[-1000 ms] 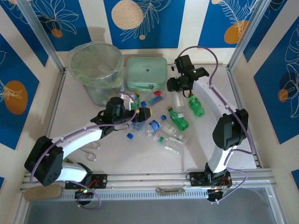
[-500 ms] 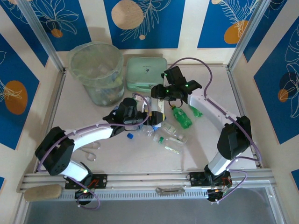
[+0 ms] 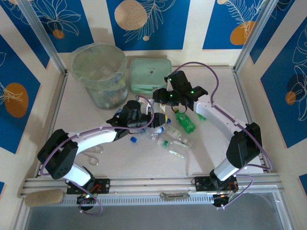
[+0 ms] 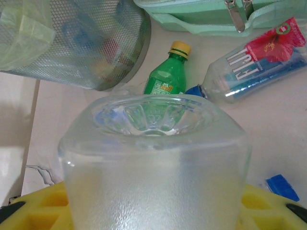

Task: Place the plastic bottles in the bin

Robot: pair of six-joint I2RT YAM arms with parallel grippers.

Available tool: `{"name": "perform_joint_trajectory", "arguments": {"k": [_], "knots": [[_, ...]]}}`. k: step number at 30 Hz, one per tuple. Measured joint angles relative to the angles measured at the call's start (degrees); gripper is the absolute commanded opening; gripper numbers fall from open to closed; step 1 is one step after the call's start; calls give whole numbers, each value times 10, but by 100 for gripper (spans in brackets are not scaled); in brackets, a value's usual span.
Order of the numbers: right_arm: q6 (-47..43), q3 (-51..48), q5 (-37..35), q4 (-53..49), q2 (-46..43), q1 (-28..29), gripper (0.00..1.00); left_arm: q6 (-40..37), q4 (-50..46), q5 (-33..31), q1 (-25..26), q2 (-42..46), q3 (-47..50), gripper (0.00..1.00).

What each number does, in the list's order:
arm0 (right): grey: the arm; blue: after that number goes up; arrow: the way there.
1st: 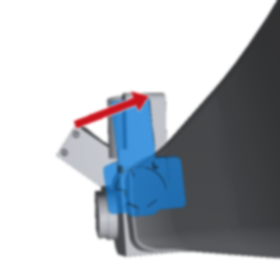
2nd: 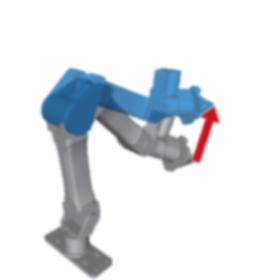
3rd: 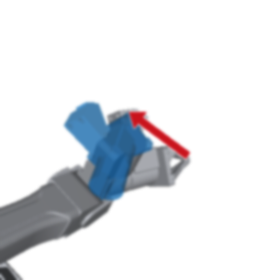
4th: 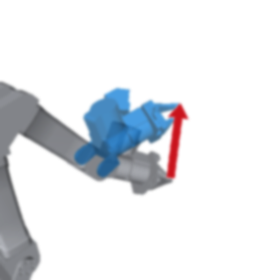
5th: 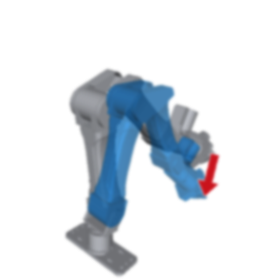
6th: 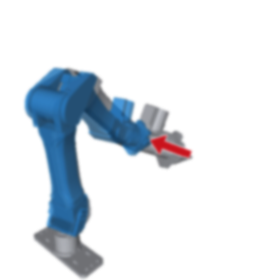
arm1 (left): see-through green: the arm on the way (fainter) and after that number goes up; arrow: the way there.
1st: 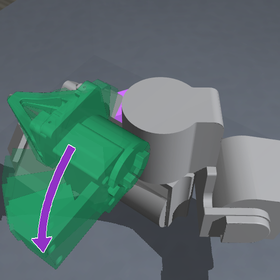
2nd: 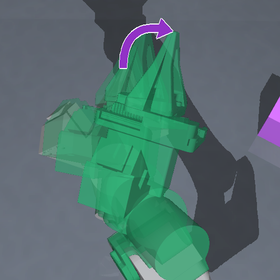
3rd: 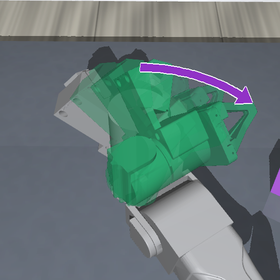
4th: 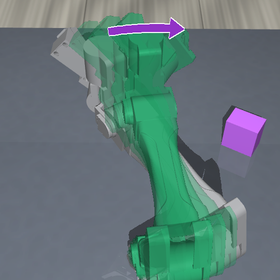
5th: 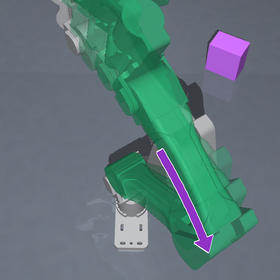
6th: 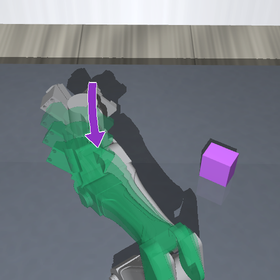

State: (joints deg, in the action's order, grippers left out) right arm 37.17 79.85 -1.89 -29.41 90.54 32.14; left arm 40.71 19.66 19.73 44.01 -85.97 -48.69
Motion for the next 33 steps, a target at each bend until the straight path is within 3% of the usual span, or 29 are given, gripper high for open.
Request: {"name": "perform_joint_trajectory", "arguments": {"k": [4,10,14,22,29,33], "knots": [[0,-2,-2,7,0,0,48,7,2,-7,0,0,0,53],[9,-18,11,23,-5,-11,61,8,4,-14,0,0,4,52],[31,-59,63,55,-37,-45,68,4,1,-22,1,0,5,51],[82,-137,168,136,-117,-129,72,3,-14,-50,0,2,21,51],[94,-163,188,156,-142,-148,78,-34,-70,-74,-10,38,14,50],[94,-169,189,160,-143,-148,81,-67,-123,-80,-40,62,-33,50]]}}
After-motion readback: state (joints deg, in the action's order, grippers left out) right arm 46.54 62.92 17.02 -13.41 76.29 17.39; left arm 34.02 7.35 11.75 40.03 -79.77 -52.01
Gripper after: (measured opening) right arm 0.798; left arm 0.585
